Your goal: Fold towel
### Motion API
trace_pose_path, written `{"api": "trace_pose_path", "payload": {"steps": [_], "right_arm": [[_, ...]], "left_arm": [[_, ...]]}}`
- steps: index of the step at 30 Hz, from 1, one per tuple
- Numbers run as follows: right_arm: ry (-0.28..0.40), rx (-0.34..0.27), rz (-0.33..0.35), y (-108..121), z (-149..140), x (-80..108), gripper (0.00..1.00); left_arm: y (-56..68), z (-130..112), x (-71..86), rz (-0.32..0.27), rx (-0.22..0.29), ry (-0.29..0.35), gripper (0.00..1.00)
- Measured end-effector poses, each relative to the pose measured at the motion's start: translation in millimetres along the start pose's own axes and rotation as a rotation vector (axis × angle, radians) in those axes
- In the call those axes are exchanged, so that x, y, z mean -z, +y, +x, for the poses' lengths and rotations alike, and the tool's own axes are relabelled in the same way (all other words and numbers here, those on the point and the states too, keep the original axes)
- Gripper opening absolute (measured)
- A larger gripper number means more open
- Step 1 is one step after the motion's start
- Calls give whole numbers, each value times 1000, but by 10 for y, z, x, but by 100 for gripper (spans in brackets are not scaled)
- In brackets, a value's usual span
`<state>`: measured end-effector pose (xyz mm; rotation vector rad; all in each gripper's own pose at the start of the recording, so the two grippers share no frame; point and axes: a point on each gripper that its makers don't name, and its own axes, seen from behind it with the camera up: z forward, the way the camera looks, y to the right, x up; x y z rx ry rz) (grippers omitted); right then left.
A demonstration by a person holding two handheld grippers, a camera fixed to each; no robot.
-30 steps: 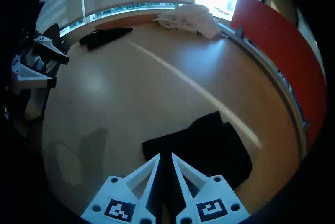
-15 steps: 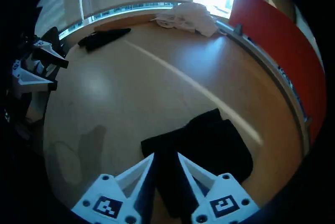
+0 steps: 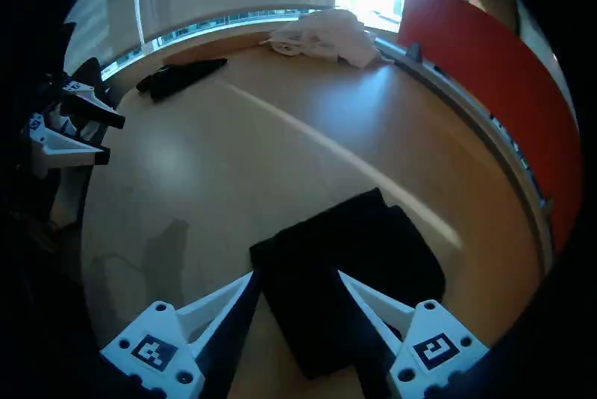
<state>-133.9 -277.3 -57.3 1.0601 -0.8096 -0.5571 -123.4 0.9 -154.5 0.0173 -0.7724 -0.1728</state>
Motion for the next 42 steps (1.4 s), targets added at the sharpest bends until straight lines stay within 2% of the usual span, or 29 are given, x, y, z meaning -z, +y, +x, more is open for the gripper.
{"api": "trace_pose_path", "payload": {"steps": [12, 24, 42], "right_arm": [[-19, -60, -47, 77, -406, 213, 68], [-37, -128, -97, 191, -789, 434, 68], [-63, -175, -111, 216, -1049, 358, 66]], "left_arm": [[-29, -21, 1, 7, -14, -8, 93], [20, -39, -16, -1, -12, -13, 93], [111, -124, -2, -7, -8, -21, 93]]}}
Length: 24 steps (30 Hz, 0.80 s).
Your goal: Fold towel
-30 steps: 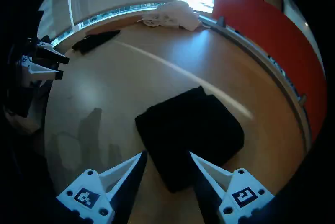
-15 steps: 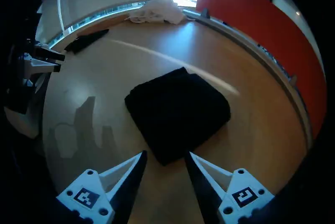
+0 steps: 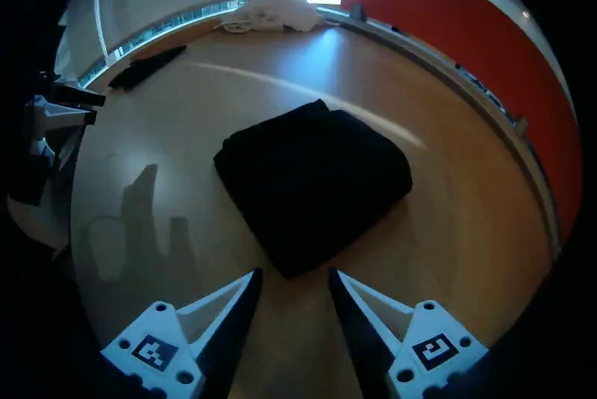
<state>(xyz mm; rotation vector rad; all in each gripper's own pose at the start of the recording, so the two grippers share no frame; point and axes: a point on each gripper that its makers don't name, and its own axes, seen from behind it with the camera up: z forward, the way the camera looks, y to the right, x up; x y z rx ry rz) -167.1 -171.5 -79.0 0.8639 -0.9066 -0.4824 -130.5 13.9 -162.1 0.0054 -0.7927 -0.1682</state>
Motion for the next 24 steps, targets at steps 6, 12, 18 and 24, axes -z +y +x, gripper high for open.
{"api": "trace_pose_path", "payload": {"steps": [6, 12, 18, 24], "right_arm": [[0, -25, 9, -24, -4, -39, 56], [9, -59, 11, -34, 7, -59, 34], [15, -67, 10, -24, 4, -49, 10], [25, -67, -15, 20, 35, -45, 4]], "left_arm": [[17, -14, 2, -1, 2, -1, 93], [24, -3, 3, -1, 3, 1, 93], [26, 9, -3, -2, 2, 2, 93], [29, 6, -13, -4, -3, 1, 93]]}}
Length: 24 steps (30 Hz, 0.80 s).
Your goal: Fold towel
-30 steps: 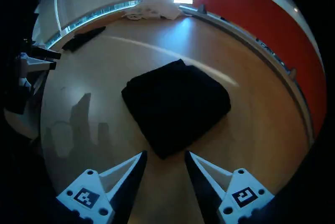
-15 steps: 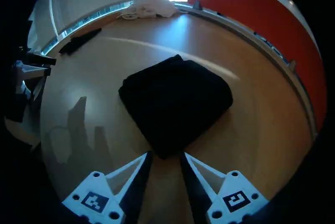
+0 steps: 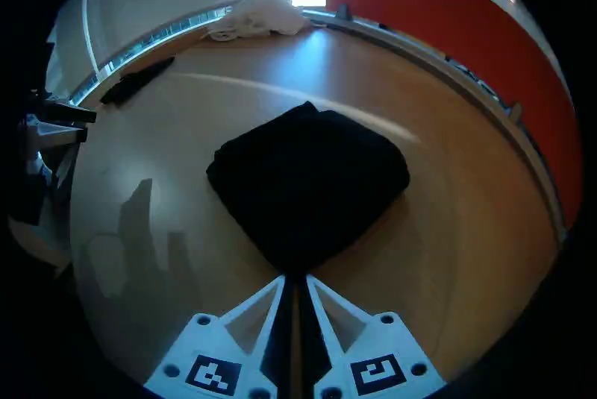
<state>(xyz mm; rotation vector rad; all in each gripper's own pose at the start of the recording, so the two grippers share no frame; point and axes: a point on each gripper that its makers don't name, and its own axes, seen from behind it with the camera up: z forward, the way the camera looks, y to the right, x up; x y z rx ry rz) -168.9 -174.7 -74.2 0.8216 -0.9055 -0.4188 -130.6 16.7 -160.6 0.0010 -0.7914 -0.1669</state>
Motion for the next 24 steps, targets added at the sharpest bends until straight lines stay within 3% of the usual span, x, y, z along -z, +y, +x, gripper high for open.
{"api": "trace_pose_path", "payload": {"steps": [12, 24], "right_arm": [[47, 11, -27, 74, 289, 182, 3], [162, 42, -63, 165, 1066, 574, 3]], "left_arm": [[-1, 46, -9, -9, -4, 4, 93], [-44, 162, 9, -16, -12, 25, 93]]}}
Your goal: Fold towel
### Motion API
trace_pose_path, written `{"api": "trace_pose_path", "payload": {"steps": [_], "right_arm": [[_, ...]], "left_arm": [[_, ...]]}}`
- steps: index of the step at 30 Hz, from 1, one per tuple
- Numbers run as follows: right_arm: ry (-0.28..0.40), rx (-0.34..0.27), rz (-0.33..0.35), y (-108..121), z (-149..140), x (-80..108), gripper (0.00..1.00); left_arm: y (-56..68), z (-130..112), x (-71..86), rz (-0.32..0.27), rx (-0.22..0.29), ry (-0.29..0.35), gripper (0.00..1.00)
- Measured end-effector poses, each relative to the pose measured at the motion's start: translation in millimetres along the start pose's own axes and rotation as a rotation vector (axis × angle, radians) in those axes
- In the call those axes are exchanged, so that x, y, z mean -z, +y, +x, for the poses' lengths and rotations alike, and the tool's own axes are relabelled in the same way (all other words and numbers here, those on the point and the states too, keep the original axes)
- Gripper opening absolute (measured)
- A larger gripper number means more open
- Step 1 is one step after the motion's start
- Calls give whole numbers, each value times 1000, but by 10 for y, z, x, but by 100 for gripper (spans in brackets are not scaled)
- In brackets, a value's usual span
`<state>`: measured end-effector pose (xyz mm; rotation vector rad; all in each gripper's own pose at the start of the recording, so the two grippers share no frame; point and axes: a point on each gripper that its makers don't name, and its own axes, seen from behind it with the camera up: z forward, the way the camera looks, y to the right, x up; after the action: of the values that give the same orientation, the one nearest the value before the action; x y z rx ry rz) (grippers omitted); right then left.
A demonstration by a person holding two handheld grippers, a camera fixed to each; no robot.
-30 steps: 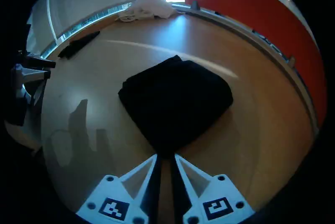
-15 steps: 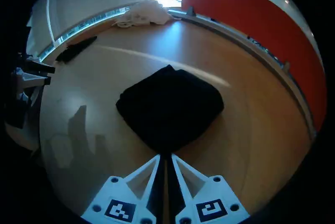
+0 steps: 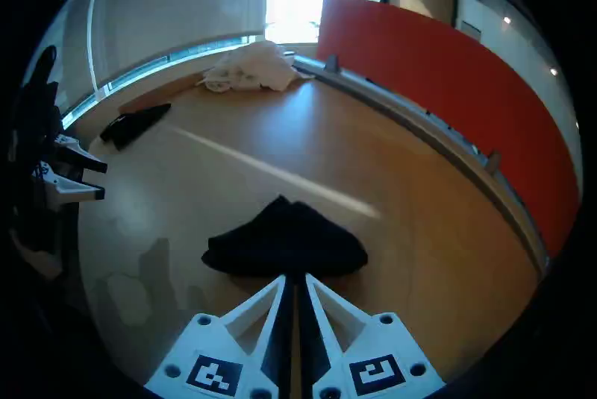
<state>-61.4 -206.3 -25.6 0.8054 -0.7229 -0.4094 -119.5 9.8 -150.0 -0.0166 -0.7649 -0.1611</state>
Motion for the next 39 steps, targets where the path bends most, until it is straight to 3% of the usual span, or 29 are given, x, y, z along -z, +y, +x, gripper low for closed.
{"api": "trace_pose_path", "payload": {"steps": [7, 15, 24, 39], "right_arm": [[60, 16, -29, 76, 520, 256, 3], [108, 7, -48, 176, 871, 617, 3], [130, 0, -91, 369, 924, 948, 3], [139, -35, -127, 751, 791, 1309, 3]], "left_arm": [[35, 114, 32, -17, -16, 22, 93], [145, 258, 52, -51, -16, 50, 93], [288, 331, 45, -82, -26, 60, 93], [453, 355, -5, -99, -53, 53, 93]]}}
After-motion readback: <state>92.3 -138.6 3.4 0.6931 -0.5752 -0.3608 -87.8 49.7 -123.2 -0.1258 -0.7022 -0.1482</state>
